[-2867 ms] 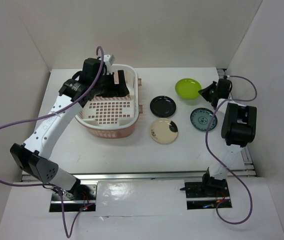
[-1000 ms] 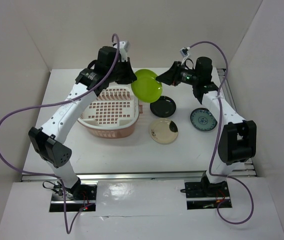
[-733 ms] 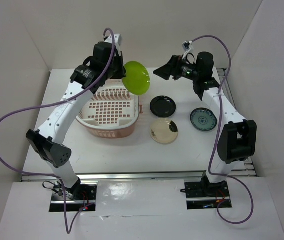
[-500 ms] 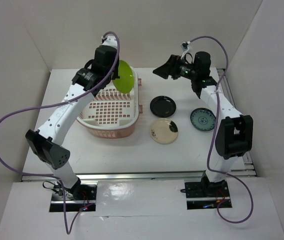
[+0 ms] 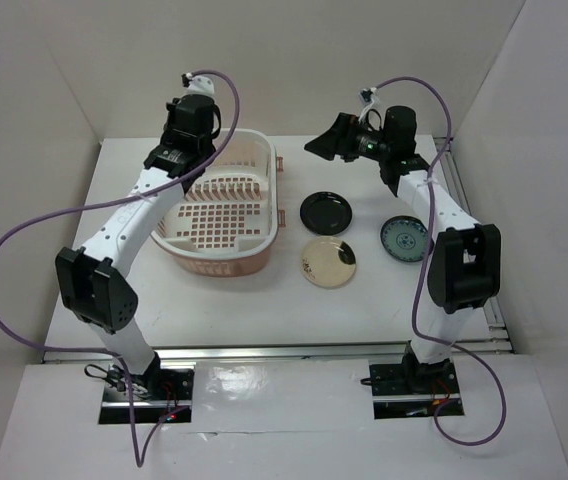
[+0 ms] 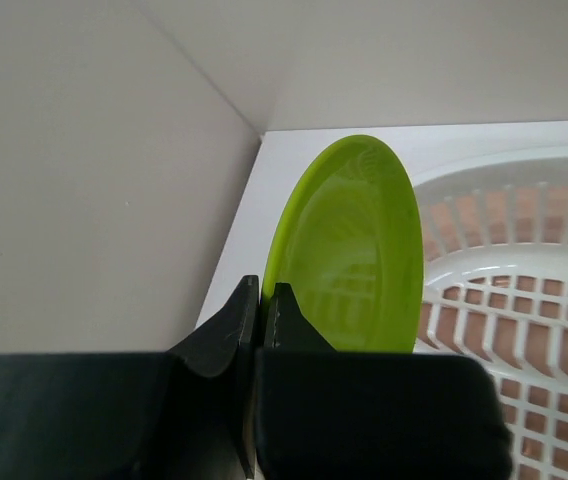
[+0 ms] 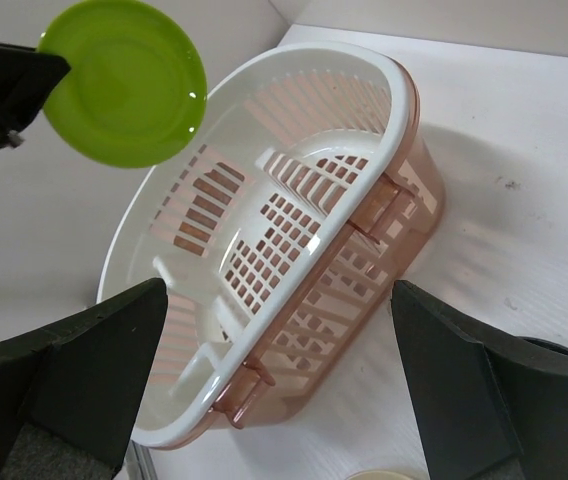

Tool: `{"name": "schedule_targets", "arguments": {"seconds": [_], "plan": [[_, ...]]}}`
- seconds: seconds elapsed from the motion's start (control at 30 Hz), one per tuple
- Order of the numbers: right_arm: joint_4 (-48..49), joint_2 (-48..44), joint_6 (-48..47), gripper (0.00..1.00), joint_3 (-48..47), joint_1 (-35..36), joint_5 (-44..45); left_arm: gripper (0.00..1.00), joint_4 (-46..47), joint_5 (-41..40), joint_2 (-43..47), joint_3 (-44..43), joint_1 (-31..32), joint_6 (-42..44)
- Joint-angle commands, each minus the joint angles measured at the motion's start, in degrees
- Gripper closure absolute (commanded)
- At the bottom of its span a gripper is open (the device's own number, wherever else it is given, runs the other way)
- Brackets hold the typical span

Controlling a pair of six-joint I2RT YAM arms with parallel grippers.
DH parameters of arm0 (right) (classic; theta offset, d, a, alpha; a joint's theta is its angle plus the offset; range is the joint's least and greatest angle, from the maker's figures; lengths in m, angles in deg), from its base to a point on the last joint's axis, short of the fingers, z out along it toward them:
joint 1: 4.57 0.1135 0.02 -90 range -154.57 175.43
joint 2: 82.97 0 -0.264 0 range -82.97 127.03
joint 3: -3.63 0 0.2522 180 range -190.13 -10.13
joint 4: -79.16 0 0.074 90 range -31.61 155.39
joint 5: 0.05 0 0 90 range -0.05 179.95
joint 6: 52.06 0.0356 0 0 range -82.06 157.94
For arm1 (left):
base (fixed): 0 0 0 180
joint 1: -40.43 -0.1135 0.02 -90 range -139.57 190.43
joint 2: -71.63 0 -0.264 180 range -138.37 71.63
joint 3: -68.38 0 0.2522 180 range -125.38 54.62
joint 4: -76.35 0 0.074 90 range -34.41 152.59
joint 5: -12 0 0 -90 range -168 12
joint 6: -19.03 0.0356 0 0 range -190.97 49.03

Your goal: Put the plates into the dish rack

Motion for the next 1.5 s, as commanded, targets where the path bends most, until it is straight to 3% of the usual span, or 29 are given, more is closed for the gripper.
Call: {"name": "schedule_targets", "arguments": {"seconds": [0.0,0.3,0.47,0.57,0.7,0.83,1.47], "plan": [[2.10,0.66,0.27,0.00,-1.51,0.28,-1.57,1.00,8.47,-3.59,-1.62,0.49,-3.11,5.79],[2.10,1.19,0.27,0.00,-2.13,0.28,-2.18,1.00,6.54,2.29,-4.52,1.81,-5.24,2.18],[2.10,1.71,0.27,0.00,-2.74,0.28,-2.79,1.00,12.41,3.35,-3.92,7.60,-5.24,6.13],[2.10,2.42,0.88,0.00,-3.27,0.28,-2.80,1.00,20.59,3.88,-3.29,12.26,-5.24,10.44],[2.10,3.73,1.41,0.00,-3.88,0.28,-3.32,1.00,17.62,5.01,-3.29,11.74,-5.76,7.73],[2.63,3.73,1.41,0.00,-4.41,0.28,-3.32,1.00,20.51,6.78,-1.71,16.92,-6.29,7.19],[1.57,3.21,0.35,0.00,-3.36,0.28,-3.32,1.00,18.58,8.80,-4.17,14.38,-6.82,4.91]]}}
